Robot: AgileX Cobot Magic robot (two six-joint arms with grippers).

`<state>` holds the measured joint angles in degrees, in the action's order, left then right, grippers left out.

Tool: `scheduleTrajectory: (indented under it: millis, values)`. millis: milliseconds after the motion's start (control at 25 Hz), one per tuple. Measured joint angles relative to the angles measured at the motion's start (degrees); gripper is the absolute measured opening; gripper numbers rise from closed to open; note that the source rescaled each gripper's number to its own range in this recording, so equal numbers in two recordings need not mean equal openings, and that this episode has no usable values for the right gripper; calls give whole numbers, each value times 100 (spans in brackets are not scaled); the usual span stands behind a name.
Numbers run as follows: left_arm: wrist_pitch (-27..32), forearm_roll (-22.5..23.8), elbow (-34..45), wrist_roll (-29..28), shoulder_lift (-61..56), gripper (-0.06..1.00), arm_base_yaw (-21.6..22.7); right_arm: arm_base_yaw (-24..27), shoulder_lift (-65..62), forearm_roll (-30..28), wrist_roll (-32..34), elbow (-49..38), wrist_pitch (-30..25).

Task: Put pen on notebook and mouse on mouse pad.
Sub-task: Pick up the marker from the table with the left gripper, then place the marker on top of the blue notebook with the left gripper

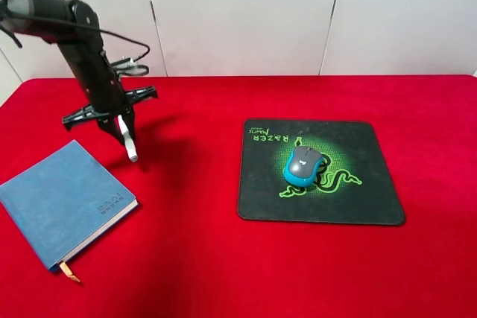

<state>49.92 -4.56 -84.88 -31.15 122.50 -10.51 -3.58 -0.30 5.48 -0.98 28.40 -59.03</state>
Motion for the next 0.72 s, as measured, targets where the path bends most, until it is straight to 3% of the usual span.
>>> scheduleTrajectory:
  millis: [320, 720]
  values:
    - [418, 5, 34, 101, -1022, 0, 0, 0, 0, 0, 0, 0, 0]
    - [193, 151, 1448, -203, -2410, 0, 0, 0, 0, 0, 0, 0, 0]
